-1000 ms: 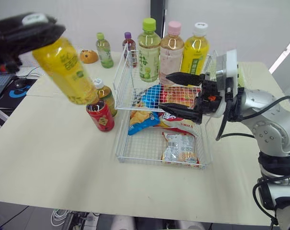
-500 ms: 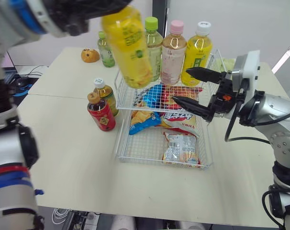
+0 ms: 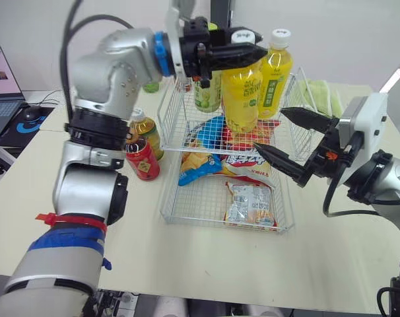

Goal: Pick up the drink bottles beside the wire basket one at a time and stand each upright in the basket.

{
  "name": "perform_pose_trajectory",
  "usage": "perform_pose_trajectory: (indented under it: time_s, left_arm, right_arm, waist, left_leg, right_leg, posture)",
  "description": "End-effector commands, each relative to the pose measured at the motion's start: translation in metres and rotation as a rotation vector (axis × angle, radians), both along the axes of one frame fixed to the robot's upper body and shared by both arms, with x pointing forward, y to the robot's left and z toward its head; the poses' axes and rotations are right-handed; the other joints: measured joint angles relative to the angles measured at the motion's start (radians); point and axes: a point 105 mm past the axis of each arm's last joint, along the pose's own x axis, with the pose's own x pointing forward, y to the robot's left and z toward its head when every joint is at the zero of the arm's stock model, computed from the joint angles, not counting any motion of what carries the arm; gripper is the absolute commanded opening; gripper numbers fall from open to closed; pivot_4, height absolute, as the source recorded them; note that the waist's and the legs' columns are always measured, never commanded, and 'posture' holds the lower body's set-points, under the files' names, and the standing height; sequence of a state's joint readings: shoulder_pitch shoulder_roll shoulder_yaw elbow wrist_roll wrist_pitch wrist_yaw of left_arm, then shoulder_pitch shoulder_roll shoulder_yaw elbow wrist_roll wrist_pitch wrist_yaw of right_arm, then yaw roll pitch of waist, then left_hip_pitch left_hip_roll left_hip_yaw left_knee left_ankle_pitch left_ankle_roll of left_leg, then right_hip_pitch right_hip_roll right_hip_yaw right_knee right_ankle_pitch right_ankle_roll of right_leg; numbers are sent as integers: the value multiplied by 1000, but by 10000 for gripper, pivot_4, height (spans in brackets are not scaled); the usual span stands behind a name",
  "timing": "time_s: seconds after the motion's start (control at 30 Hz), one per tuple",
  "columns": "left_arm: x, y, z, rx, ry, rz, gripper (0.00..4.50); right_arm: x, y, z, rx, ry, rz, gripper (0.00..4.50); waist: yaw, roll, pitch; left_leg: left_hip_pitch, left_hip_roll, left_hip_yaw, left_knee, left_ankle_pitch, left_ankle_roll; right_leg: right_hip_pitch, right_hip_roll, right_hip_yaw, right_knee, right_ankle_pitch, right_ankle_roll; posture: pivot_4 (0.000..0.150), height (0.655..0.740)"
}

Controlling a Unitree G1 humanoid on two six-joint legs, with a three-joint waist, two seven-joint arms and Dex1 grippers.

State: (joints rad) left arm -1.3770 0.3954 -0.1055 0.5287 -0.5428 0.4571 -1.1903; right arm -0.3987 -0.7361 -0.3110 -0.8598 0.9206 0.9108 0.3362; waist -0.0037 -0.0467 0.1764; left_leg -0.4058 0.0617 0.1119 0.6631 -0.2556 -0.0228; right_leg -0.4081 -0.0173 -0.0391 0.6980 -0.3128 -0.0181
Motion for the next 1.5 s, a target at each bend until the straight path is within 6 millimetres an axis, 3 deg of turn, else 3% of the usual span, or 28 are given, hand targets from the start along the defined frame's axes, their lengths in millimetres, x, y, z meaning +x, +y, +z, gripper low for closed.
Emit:
perform_pose_trajectory:
  time_s: [0.03,0.23,0.43,0.73,0.8,1.07,1.3,1.4,1.5]
  left_arm:
    - [-15,-17,20,-31,-110,-74,13717]
    - [-15,-41,16,-26,-119,-101,13717]
    - [-18,-50,11,-3,-139,-134,13717]
    - [-19,-40,35,-102,-156,-100,42781]
    - [-17,-31,39,-106,-164,-72,44609]
    - [-23,32,45,-218,-94,87,44609]
    - [-27,131,20,-255,-68,496,44609]
    - [-40,171,12,-277,-74,677,44609]
    - [-59,209,-9,-269,-64,847,44609]
  right_arm:
    - [-10,-3,8,3,-53,-34,45000]
    - [-14,-6,8,7,-48,-66,45000]
    - [-16,-8,7,10,-40,-79,45000]
    - [-16,-7,7,16,-32,-60,45000]
    - [-16,-5,8,18,-31,-39,45000]
    - [-12,11,13,21,-10,114,45000]
    - [3,30,11,-9,15,296,45000]
    - [8,40,14,-9,13,386,45000]
    - [11,51,11,-19,17,471,45000]
  waist:
    - [0,0,0]
    - [0,0,0]
    - [-3,0,0]
    - [-2,0,0]
    - [-3,1,0]
    - [-19,2,-1]
    - [-30,3,-2]
    - [-27,3,-2]
    - [-26,3,-2]
  left_leg:
    - [0,0,0,0,0,0]
    - [0,0,0,0,0,0]
    - [0,0,-1,0,0,0]
    - [0,0,-1,0,0,0]
    - [0,0,-1,0,0,0]
    - [3,1,-1,0,0,0]
    - [6,1,-1,0,0,-1]
    - [5,1,-1,1,0,-1]
    - [5,1,-1,1,0,-1]
  right_leg:
    - [0,0,0,0,0,0]
    - [0,0,0,0,0,1]
    - [0,1,0,0,0,1]
    - [0,1,0,0,0,1]
    - [0,1,0,0,0,1]
    - [2,1,1,1,0,1]
    - [3,1,2,4,0,0]
    - [3,1,2,5,0,0]
    - [3,1,2,4,0,0]
  posture:
    - [1500,7400]
    - [1500,7400]
    - [1500,7400]
    - [1500,7400]
    - [1500,7400]
    - [1500,7400]
    - [1500,7400]
    - [1500,7400]
    - [1500,7400]
